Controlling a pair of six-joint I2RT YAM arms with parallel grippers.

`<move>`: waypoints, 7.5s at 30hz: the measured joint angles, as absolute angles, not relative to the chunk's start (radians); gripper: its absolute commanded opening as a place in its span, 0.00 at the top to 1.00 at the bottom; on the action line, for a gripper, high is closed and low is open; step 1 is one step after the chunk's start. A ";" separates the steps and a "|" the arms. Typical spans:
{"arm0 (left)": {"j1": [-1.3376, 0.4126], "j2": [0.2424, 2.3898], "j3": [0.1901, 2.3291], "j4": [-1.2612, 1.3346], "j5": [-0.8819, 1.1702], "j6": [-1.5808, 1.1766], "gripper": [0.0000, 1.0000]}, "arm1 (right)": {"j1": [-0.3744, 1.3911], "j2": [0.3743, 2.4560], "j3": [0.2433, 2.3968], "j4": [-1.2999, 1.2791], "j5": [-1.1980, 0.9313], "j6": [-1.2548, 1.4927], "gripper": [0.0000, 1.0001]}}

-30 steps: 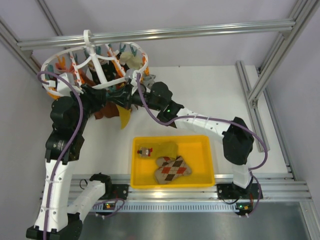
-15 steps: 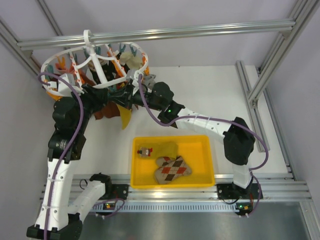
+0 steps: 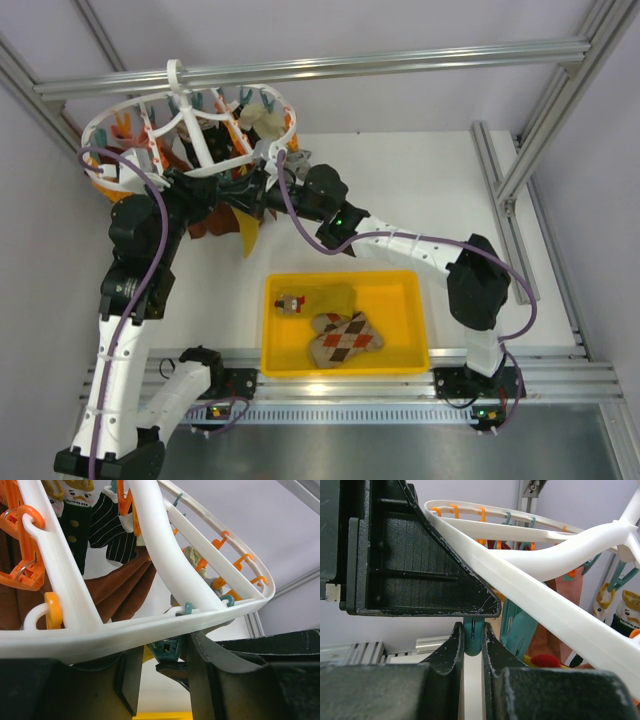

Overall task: Clip the socks to the hanger
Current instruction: Open the clamp at the hanger, then pick up the sock from the bin, then clamp the sock onto the hanger.

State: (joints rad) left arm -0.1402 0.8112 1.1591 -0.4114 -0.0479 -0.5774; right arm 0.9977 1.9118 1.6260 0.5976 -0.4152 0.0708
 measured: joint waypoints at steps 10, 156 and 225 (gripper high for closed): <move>-0.141 0.802 1.156 -0.403 -0.060 -0.554 0.51 | 0.997 1.903 1.621 0.602 -0.419 0.069 1.00; -0.145 0.775 1.097 -0.299 -0.016 -0.563 1.00 | 0.996 1.837 1.190 1.026 -0.316 0.159 1.00; -0.138 0.767 1.097 -0.318 -0.014 -0.598 0.30 | 0.972 1.895 1.311 1.092 -0.326 0.202 1.00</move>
